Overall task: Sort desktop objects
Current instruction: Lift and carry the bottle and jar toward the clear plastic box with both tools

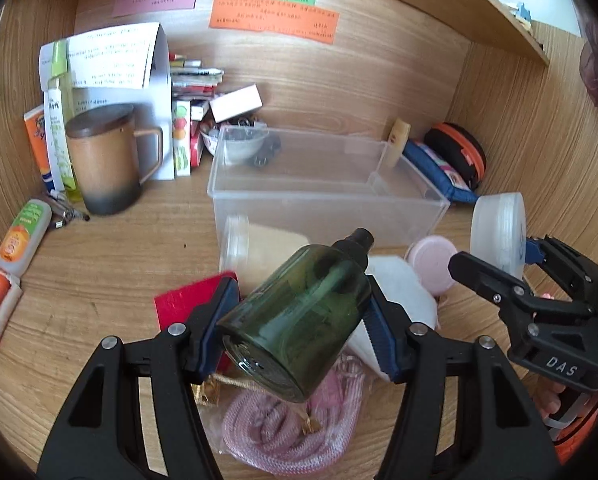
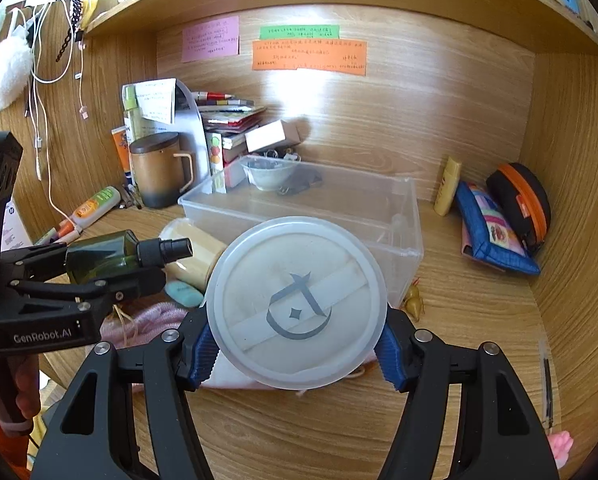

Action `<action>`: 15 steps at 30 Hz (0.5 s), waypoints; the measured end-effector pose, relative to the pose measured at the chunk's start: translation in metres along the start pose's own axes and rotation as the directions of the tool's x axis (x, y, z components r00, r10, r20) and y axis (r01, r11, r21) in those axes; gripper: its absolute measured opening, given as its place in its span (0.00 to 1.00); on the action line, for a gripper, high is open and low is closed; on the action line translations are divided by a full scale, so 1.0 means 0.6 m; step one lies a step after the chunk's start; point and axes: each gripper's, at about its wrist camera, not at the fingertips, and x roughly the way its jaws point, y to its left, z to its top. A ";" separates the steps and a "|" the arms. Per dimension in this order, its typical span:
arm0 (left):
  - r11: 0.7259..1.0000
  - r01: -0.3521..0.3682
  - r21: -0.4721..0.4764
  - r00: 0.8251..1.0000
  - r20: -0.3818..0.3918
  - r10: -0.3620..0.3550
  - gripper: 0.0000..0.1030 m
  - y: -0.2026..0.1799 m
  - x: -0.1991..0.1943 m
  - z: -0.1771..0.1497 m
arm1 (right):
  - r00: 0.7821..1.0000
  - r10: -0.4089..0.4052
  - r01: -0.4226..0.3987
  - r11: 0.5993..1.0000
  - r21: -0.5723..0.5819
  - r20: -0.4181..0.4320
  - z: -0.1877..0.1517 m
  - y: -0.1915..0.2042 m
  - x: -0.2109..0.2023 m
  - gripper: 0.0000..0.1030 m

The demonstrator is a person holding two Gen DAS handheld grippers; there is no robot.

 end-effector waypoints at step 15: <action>0.999 0.018 0.044 0.999 0.040 -0.020 0.59 -0.008 0.022 0.086 | 0.998 -0.026 0.029 0.999 -0.037 0.056 0.063 -0.014 0.007 0.60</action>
